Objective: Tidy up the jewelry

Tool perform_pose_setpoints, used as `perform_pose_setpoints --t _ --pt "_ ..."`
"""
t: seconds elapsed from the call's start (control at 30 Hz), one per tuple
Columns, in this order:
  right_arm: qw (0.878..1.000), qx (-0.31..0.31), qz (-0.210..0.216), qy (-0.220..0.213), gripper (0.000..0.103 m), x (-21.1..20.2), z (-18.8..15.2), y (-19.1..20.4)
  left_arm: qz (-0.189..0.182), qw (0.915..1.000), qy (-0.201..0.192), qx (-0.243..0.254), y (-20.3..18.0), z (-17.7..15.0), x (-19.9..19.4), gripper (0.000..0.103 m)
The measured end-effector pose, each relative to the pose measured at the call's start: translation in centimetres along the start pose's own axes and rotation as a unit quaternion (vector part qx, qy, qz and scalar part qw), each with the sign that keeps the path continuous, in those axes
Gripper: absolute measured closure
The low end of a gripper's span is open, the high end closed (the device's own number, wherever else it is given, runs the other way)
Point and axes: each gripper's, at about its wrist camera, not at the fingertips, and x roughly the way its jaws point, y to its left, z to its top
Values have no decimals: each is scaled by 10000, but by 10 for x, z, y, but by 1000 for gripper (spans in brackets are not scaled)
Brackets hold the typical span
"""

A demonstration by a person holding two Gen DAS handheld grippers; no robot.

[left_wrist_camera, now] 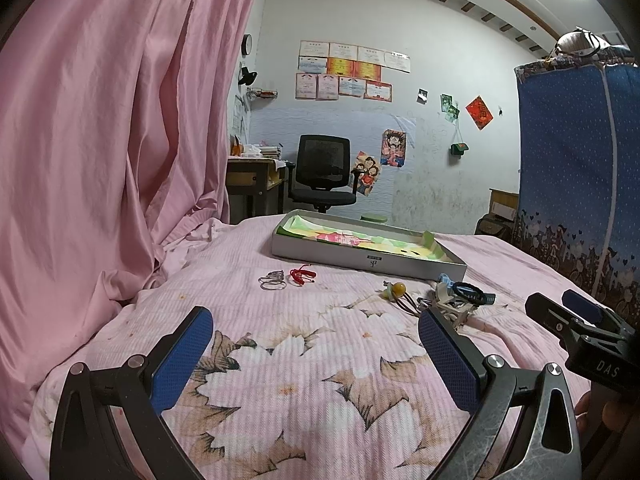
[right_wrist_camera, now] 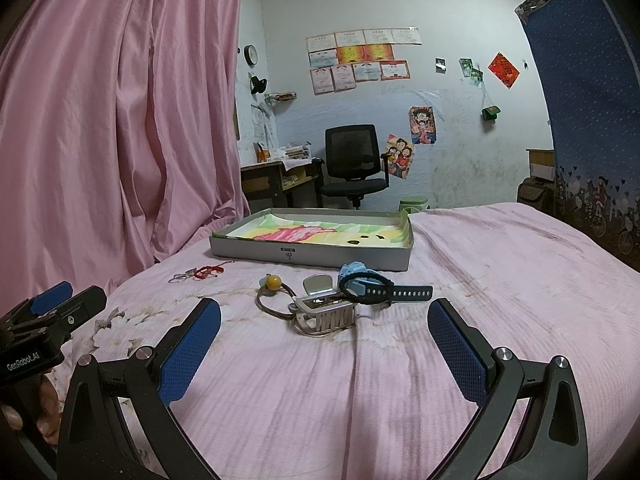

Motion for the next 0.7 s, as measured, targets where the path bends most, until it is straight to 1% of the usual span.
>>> perform_pose_setpoints --t 0.7 --pt "10000 11 2 9 1 1 0 1 1 10000 -3 10 0 0 0 0"
